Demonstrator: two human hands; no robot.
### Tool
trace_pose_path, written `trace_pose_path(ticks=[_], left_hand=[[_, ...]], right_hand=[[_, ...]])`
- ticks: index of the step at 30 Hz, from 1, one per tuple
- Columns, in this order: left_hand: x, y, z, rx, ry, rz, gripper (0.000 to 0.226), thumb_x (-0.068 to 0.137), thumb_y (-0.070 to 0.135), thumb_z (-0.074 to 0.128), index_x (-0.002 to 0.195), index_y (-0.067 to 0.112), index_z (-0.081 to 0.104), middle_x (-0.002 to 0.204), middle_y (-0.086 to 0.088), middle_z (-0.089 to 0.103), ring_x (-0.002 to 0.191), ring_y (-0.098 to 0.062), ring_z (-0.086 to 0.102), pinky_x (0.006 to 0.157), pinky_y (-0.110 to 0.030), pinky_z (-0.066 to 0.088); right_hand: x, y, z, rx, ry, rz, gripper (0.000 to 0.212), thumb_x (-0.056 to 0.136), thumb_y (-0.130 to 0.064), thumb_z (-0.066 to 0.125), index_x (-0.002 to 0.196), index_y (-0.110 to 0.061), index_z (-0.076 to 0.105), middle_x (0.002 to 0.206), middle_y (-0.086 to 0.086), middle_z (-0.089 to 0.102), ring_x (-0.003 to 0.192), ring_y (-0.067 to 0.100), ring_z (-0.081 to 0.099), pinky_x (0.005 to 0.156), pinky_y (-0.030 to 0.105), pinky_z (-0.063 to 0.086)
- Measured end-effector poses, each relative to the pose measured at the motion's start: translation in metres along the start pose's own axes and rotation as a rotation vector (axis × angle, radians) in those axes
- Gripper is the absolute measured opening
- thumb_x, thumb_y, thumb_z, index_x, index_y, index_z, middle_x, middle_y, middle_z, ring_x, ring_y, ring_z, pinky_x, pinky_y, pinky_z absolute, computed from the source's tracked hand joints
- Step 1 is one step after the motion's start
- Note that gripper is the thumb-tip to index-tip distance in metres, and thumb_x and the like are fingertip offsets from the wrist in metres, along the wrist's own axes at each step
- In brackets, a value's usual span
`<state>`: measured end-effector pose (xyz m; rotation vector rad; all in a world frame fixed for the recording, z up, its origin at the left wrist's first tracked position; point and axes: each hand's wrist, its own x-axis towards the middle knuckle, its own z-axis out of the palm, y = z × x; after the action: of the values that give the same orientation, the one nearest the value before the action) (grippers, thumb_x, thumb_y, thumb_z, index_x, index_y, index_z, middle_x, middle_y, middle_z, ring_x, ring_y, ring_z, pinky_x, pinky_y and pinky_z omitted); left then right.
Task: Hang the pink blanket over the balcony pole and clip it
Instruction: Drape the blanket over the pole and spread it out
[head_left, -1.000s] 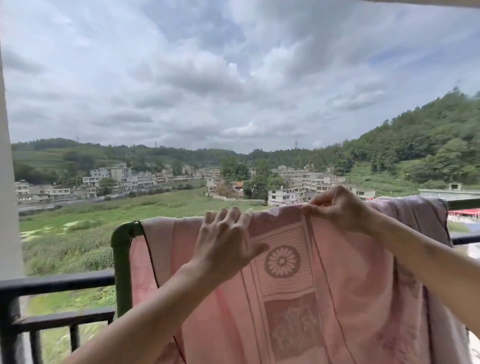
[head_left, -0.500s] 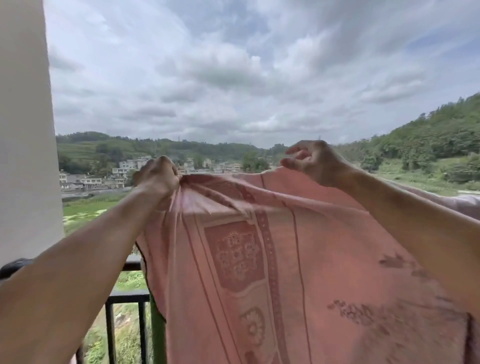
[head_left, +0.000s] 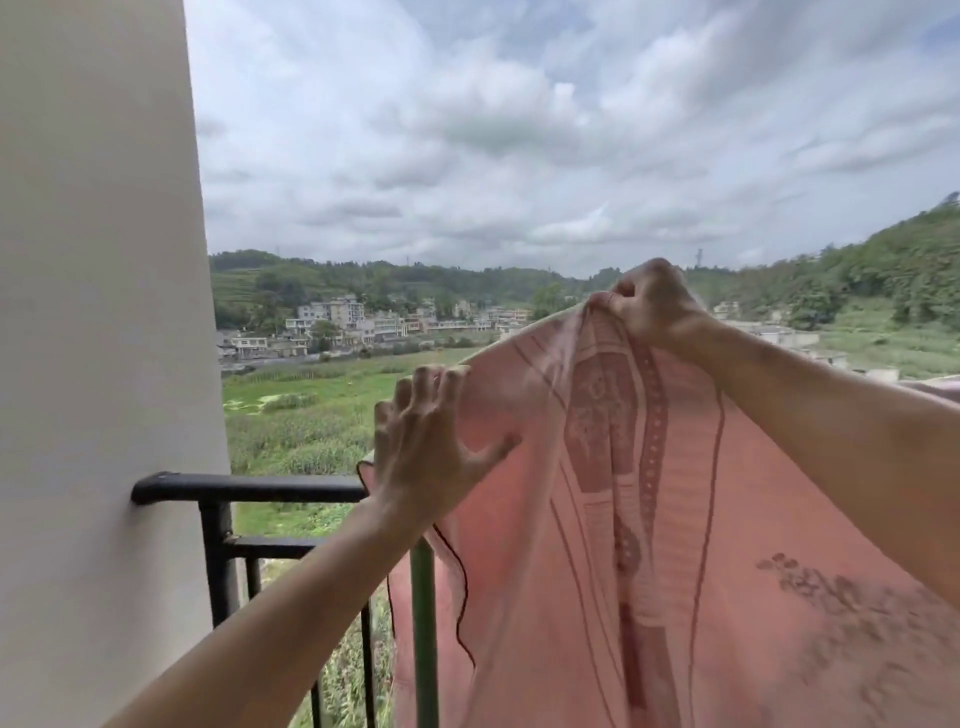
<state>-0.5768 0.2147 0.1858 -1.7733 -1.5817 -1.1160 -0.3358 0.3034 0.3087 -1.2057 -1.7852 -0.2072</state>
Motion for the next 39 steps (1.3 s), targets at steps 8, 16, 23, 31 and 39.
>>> trace_pose_path(ticks=[8, 16, 23, 31, 39], left_hand=[[0.037, -0.039, -0.019, -0.363, 0.042, 0.163, 0.018, 0.079, 0.016, 0.074, 0.097, 0.016, 0.075, 0.088, 0.004, 0.073, 0.075, -0.015, 0.066, 0.069, -0.035, 0.056], [0.108, -0.068, -0.01, 0.016, -0.001, -0.19, 0.013, 0.088, 0.024, 0.062, 0.086, 0.018, 0.073, 0.089, -0.006, 0.071, 0.077, -0.025, 0.06, 0.069, -0.031, 0.041], [0.083, -0.046, -0.01, -0.286, -0.155, -0.258, 0.027, 0.08, 0.034, 0.073, 0.1, 0.017, 0.067, 0.093, 0.003, 0.064, 0.086, -0.013, 0.054, 0.077, -0.025, 0.041], [-0.005, -0.03, -0.015, -0.058, 0.071, 0.151, 0.057, 0.071, 0.058, 0.07, 0.111, 0.018, 0.061, 0.11, -0.008, 0.059, 0.099, -0.025, 0.054, 0.085, -0.04, 0.043], [0.045, -0.065, -0.042, -0.209, 0.233, -0.135, 0.02, 0.083, 0.008, 0.058, 0.09, 0.016, 0.074, 0.084, -0.004, 0.072, 0.078, -0.022, 0.064, 0.061, -0.027, 0.041]], right_hand=[[-0.003, 0.014, -0.005, -0.026, 0.041, 0.118, 0.042, 0.083, -0.033, 0.071, 0.048, -0.013, 0.058, 0.05, -0.005, 0.051, 0.049, 0.015, 0.049, 0.053, 0.037, 0.052], [-0.06, -0.024, -0.002, -0.017, -0.191, -0.128, 0.036, 0.086, -0.043, 0.064, 0.114, -0.02, 0.063, 0.109, 0.001, 0.069, 0.087, 0.02, 0.068, 0.074, 0.039, 0.059], [-0.09, -0.03, 0.017, 0.039, -0.281, -0.231, 0.03, 0.079, -0.048, 0.071, 0.099, -0.026, 0.075, 0.083, -0.007, 0.074, 0.067, 0.01, 0.067, 0.06, 0.036, 0.059], [-0.037, -0.036, 0.021, 0.273, -0.025, 0.046, 0.025, 0.084, -0.029, 0.072, 0.073, -0.006, 0.073, 0.064, 0.004, 0.065, 0.049, 0.01, 0.054, 0.051, 0.03, 0.05], [-0.013, -0.04, 0.013, 0.224, 0.015, 0.074, 0.023, 0.087, -0.026, 0.068, 0.075, -0.007, 0.072, 0.069, -0.002, 0.064, 0.063, 0.015, 0.06, 0.06, 0.033, 0.055]])
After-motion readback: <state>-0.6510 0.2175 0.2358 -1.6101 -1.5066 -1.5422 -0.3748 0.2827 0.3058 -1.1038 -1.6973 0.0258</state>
